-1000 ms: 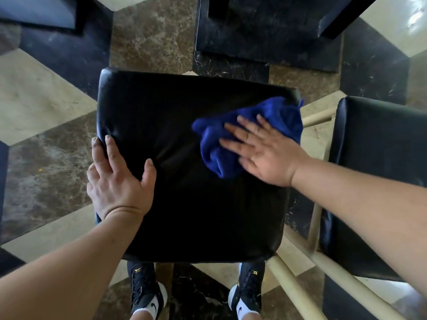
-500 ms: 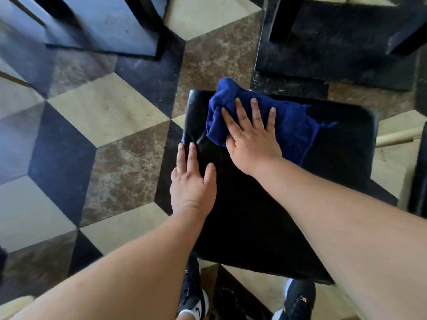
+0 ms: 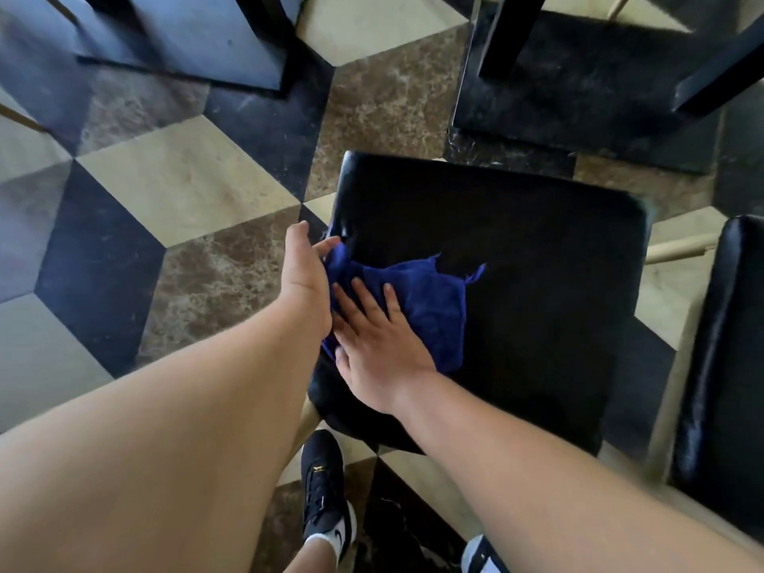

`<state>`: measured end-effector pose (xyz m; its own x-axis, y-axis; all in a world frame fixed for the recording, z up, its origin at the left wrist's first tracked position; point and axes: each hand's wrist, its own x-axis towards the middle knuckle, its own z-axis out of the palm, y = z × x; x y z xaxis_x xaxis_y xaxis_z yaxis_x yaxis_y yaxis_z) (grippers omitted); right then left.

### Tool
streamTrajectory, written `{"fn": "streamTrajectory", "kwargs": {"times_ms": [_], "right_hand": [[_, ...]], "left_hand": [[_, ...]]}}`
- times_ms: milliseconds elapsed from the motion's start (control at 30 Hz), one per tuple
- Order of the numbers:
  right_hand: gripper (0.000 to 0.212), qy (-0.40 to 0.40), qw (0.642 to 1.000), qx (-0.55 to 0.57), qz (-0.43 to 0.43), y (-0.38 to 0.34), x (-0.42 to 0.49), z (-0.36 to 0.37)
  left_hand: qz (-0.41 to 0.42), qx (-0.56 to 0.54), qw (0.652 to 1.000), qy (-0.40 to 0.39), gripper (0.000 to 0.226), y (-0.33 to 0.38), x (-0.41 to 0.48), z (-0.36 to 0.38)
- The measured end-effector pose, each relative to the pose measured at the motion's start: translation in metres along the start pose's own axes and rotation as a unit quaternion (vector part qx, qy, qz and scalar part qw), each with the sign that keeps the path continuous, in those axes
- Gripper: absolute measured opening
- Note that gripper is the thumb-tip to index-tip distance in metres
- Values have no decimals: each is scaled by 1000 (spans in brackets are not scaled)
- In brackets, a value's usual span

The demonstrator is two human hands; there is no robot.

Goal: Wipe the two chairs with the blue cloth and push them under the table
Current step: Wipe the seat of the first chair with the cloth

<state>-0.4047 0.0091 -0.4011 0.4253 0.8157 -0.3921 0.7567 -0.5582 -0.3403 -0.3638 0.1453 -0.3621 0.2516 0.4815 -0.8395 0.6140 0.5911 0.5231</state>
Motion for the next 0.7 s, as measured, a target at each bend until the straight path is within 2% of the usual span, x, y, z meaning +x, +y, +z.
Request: {"fn": "streamTrajectory", "kwargs": {"times_ms": [100,167,267,333,400,500,700], "right_hand": [[61,-53,992,-27,-110,14,-38,7],[61,-91,979,-54,-177,36,-62,9],[62,-120,968,-58,-215,80,-86,5],[62,-115,969,-55,-209,109,-95,-1],[60,-78,980,-49,-176,136,-99,-7],[58,22,996,-45,-70,173,-93,-18],[62,93,986,-33,137,221,-50,-46]], "left_hand": [[70,80,994,33,49,-15,-6,3],[147,198,968,50,52,-33,-4,4],[211,466,858,38,65,-70,-4,-1],[228,533,811,74,68,-89,-6,-2],[238,550,793,110,69,-100,-7,1],[253,542,789,138,70,-109,-1,4],[286,540,772,174,70,-121,5,10]]}}
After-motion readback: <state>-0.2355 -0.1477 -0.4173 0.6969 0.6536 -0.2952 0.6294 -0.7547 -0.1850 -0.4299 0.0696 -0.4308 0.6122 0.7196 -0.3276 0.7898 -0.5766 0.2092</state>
